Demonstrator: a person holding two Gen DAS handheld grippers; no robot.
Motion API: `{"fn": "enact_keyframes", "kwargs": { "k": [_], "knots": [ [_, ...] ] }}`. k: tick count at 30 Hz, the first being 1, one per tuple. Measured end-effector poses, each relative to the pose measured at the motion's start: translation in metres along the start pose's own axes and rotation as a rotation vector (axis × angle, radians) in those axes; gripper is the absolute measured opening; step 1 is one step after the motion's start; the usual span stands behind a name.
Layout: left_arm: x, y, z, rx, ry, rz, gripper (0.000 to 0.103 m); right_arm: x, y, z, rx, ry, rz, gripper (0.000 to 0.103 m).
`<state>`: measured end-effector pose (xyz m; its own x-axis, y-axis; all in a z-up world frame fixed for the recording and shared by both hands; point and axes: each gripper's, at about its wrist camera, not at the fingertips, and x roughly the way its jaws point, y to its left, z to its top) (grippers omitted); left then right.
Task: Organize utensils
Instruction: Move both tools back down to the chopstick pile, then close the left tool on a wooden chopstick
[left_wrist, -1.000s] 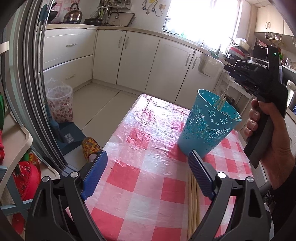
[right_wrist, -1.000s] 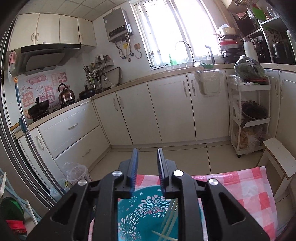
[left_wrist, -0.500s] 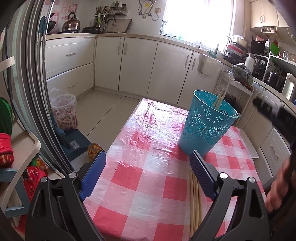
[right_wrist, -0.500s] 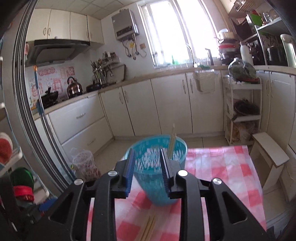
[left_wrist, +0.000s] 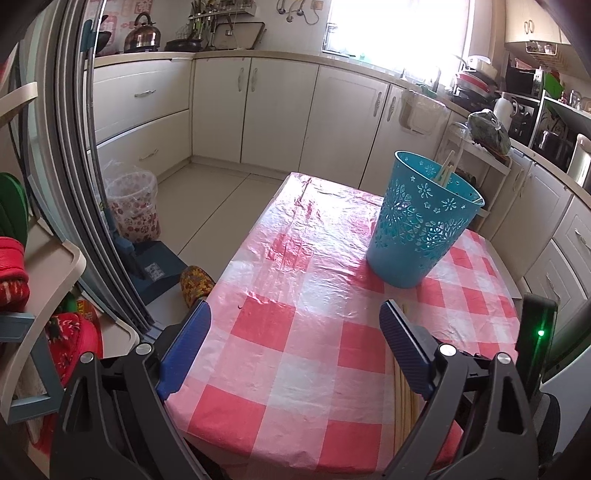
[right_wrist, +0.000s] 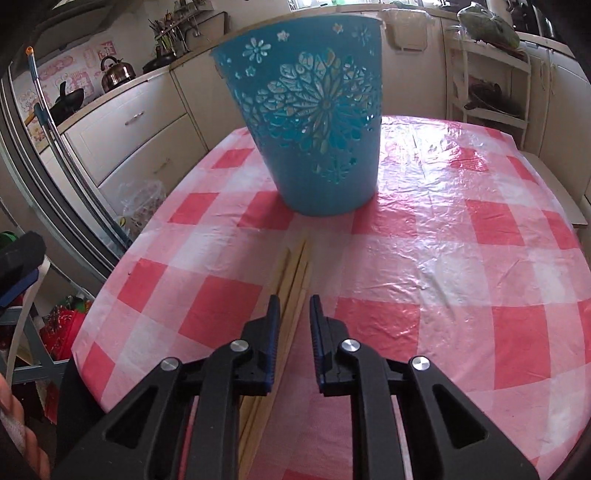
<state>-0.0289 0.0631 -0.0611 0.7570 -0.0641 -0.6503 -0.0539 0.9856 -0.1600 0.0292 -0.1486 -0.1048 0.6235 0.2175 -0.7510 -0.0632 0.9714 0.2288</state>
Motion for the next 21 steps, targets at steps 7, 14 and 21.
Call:
{"fn": "enact_keyframes", "kwargs": {
  "k": [7,14,21],
  "knots": [
    [0.008,-0.004,-0.002,0.009,0.025,-0.007,0.089,0.008,-0.007,-0.009,-0.016,0.012,-0.03,0.014],
    [0.045,-0.044,-0.01,0.131,0.138,-0.062,0.089,-0.009,-0.031,-0.016,0.001,0.014,-0.027,0.005],
    [0.099,-0.083,-0.026,0.238,0.265,-0.027,0.089,-0.016,-0.052,-0.019,0.055,0.015,-0.009,0.005]
  ]
}}
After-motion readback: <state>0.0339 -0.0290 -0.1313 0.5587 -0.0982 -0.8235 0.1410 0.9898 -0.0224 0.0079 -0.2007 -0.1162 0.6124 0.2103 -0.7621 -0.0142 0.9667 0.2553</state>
